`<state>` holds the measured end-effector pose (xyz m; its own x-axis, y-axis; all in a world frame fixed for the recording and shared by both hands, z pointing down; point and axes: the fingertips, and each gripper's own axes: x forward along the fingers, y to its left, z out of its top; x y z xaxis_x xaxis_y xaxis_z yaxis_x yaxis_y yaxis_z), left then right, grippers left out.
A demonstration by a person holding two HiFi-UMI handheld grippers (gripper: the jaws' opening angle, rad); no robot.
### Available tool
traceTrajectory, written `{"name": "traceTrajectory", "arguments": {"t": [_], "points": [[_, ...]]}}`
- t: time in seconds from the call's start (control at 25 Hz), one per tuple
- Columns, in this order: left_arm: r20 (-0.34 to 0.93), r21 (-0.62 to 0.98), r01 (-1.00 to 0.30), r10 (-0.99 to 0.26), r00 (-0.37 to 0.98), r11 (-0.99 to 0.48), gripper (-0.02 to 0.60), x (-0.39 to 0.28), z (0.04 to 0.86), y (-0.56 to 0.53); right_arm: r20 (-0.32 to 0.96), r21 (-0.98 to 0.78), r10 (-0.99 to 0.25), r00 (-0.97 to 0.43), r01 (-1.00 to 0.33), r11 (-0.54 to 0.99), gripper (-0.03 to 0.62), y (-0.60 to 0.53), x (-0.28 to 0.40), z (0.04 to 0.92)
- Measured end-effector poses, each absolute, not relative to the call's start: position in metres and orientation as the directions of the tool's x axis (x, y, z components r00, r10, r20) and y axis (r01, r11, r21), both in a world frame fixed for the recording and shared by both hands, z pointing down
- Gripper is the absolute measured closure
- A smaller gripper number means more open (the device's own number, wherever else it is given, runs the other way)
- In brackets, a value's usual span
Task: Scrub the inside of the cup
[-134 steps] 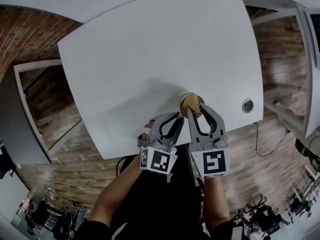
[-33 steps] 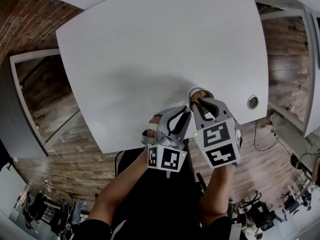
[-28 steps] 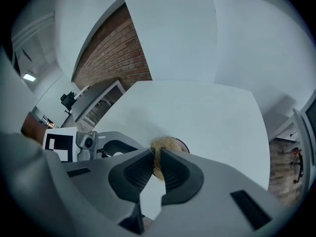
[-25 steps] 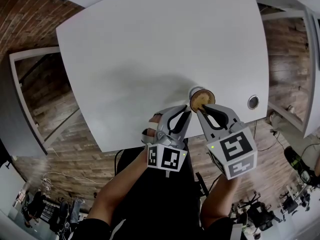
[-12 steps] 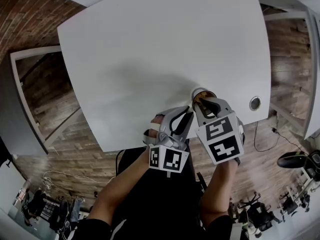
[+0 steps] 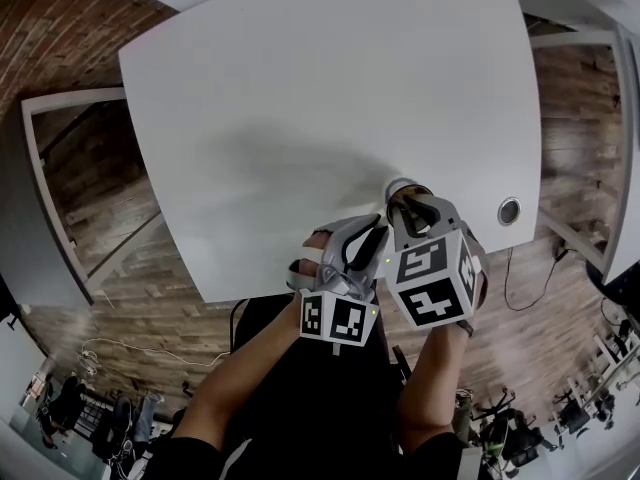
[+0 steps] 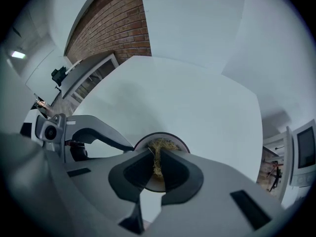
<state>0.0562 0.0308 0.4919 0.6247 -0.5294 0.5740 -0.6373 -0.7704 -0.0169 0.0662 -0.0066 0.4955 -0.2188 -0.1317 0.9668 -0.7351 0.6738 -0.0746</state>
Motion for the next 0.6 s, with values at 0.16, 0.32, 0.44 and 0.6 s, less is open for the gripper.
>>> {"name": "traceTrajectory", "arguments": {"t": [0.16, 0.32, 0.44, 0.6], "points": [[0.572, -0.012, -0.640, -0.530, 0.626, -0.768, 0.518, 0.056, 0.491, 0.030, 0.956, -0.008, -0.214, -0.200, -0.748, 0.664, 0.565, -0.010, 0.073, 0.471], [0.572, -0.008, -0.643, -0.531, 0.625, -0.766, 0.518, 0.055, 0.492, 0.031, 0.948, 0.045, -0.265, -0.178, -0.747, 0.663, 0.565, -0.010, 0.078, 0.449], [0.571, -0.009, -0.643, -0.532, 0.625, -0.766, 0.518, 0.055, 0.491, 0.030, 0.948, 0.058, -0.270, -0.166, -0.748, 0.662, 0.565, -0.012, 0.080, 0.451], [0.573, -0.008, -0.644, -0.531, 0.624, -0.765, 0.518, 0.055, 0.492, 0.030, 0.961, 0.027, -0.220, -0.166, -0.737, 0.675, 0.565, -0.012, 0.075, 0.476]]}}
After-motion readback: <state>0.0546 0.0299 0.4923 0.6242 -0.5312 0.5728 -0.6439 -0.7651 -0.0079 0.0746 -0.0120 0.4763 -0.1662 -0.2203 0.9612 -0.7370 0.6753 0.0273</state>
